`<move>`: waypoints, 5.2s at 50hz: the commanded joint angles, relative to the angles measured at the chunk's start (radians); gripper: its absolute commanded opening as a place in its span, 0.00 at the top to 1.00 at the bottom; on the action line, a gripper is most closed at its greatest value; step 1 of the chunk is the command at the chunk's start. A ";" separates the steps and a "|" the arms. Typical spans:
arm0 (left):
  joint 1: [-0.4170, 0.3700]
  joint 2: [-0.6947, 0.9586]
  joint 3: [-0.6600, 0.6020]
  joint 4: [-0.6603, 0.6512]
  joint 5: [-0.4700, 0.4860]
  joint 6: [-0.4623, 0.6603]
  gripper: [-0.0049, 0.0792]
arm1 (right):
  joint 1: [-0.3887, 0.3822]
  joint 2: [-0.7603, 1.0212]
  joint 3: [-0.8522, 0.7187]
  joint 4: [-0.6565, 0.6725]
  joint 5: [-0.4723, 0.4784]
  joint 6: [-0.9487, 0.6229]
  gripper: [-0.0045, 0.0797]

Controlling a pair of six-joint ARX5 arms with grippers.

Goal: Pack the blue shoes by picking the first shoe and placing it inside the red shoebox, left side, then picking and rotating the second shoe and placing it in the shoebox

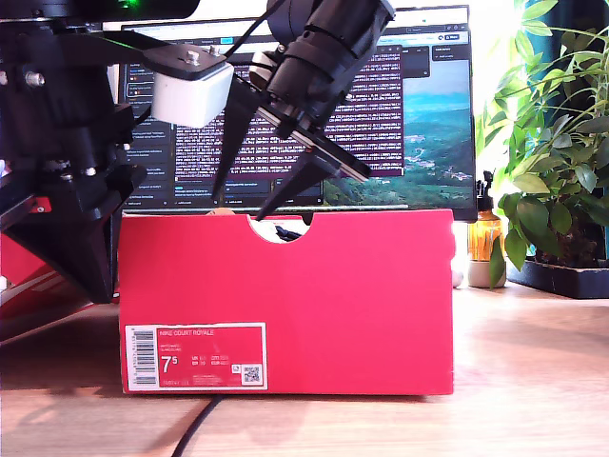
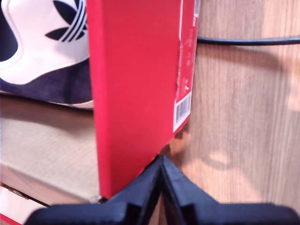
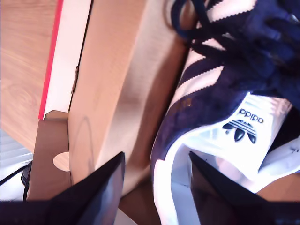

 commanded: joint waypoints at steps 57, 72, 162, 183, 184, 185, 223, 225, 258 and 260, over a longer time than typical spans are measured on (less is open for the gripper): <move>-0.002 0.008 -0.004 0.023 -0.002 0.002 0.96 | -0.024 0.006 -0.128 -0.037 0.152 -0.019 0.48; 0.006 0.008 -0.004 0.021 -0.008 0.002 0.96 | 0.014 0.084 -0.128 -0.022 0.145 0.001 0.49; 0.013 0.008 -0.004 0.032 -0.002 0.005 0.96 | 0.064 0.088 -0.020 -0.123 0.229 -0.076 0.96; 0.012 0.008 -0.004 0.034 -0.001 0.020 0.96 | 0.107 0.088 0.030 -0.119 0.207 -0.053 0.69; 0.012 0.008 -0.004 0.034 -0.001 0.020 0.96 | 0.106 0.088 0.031 -0.122 0.207 -0.055 0.68; 0.012 0.008 -0.004 0.034 -0.001 0.021 0.96 | 0.106 0.088 0.031 -0.127 0.207 -0.057 0.67; 0.013 0.008 -0.004 0.033 -0.001 0.019 0.96 | 0.077 0.088 0.167 -0.266 0.261 -0.130 0.62; 0.013 0.008 -0.004 0.033 -0.001 0.019 0.96 | 0.074 0.088 0.198 -0.295 0.261 -0.134 0.62; 0.013 0.008 -0.004 0.034 0.095 0.019 0.96 | -0.121 0.037 0.269 -0.494 0.461 0.195 0.62; 0.013 0.008 -0.004 0.035 0.106 0.019 0.96 | -0.133 0.019 0.269 -0.496 0.473 0.250 0.62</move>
